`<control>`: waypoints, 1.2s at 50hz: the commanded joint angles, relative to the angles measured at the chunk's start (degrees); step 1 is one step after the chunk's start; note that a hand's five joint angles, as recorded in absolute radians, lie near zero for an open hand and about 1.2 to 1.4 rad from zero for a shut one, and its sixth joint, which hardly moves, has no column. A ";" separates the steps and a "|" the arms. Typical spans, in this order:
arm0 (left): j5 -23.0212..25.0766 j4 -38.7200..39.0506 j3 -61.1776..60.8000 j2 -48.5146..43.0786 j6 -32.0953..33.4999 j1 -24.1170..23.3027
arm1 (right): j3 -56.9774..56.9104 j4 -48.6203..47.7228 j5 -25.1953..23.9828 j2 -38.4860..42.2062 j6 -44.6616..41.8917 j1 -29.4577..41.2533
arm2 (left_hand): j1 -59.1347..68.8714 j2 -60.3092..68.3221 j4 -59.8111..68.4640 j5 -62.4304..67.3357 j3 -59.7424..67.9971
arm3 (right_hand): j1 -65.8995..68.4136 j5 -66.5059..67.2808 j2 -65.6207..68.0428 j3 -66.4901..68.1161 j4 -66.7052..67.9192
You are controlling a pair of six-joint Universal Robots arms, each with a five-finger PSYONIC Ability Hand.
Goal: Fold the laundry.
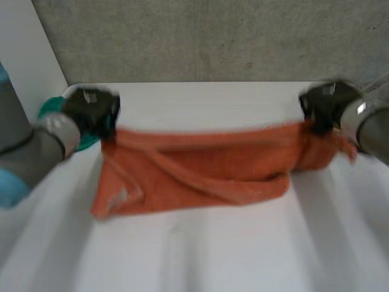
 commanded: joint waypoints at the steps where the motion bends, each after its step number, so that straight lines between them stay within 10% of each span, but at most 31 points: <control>1: -3.64 11.06 14.72 3.70 -6.67 -0.51 | -4.89 -29.00 6.03 -4.25 10.68 0.98 | 13.27 11.29 11.49 13.99 11.68 | 15.56 13.82 12.28 11.64 11.37; 16: -3.38 16.96 -12.68 13.20 -9.32 -1.82 | 11.62 -32.20 2.00 -7.25 14.47 -1.47 | 13.27 11.29 11.49 13.99 11.68 | 15.56 13.82 12.28 11.64 11.37; 26: -2.50 24.51 -29.74 -0.57 -6.96 -1.91 | 26.47 -29.65 -3.80 1.44 9.04 -3.23 | 13.27 11.29 11.49 13.99 11.68 | 15.56 13.82 12.28 11.64 11.37; 31: -1.71 23.47 -30.10 -5.52 -3.61 -1.30 | 28.68 -28.24 -3.80 4.70 3.67 -3.14 | -28.36 -30.34 -30.14 -27.64 -29.95 | 15.56 13.82 12.28 11.64 11.37; 36: -0.57 21.45 -30.01 -3.50 -0.88 1.33 | 28.77 -26.04 -3.63 3.92 1.81 -4.02 | -36.15 -38.13 -37.93 -35.43 -37.74 | 15.56 13.82 12.28 11.64 11.37; 60: 14.98 17.67 -29.41 -3.66 4.65 11.80 | 30.18 -24.81 -3.01 1.72 5.42 -6.22 | -29.10 -31.08 -30.88 -28.38 -30.69 | 15.56 13.82 12.28 11.64 11.37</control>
